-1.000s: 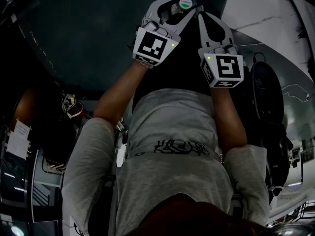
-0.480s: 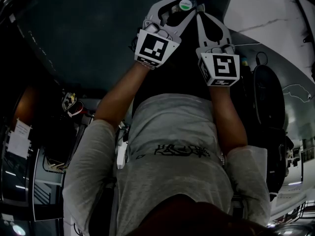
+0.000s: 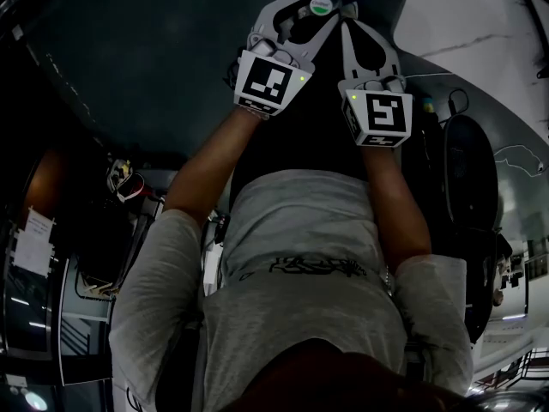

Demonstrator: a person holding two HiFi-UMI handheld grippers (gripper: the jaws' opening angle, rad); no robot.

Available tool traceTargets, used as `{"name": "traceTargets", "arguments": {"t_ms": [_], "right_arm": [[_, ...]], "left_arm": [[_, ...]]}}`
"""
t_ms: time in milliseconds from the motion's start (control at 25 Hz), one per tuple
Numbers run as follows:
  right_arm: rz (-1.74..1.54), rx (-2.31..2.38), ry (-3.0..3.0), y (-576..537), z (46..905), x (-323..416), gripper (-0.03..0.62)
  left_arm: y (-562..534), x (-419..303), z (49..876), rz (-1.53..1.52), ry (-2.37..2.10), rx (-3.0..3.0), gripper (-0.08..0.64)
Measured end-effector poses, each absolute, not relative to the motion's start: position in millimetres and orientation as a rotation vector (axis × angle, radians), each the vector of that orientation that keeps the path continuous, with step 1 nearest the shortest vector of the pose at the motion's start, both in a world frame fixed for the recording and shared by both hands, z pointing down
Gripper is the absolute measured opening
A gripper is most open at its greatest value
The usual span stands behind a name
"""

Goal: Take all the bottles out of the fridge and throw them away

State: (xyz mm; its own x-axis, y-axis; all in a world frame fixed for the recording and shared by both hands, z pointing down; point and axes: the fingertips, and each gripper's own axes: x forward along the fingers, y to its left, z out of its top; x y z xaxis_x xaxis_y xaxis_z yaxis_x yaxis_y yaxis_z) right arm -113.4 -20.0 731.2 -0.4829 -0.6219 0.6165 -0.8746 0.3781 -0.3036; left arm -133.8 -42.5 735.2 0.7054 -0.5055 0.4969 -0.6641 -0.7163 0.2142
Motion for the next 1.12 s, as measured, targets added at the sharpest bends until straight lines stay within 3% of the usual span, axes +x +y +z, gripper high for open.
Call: {"name": "traceTargets", "arguments": {"t_ms": [1120], "right_arm": [[0.806, 1.370, -2.234, -22, 793, -83, 0.011]], "left_arm": [[-40, -114, 799, 0.638, -0.898, 2.523, 0.158]]}}
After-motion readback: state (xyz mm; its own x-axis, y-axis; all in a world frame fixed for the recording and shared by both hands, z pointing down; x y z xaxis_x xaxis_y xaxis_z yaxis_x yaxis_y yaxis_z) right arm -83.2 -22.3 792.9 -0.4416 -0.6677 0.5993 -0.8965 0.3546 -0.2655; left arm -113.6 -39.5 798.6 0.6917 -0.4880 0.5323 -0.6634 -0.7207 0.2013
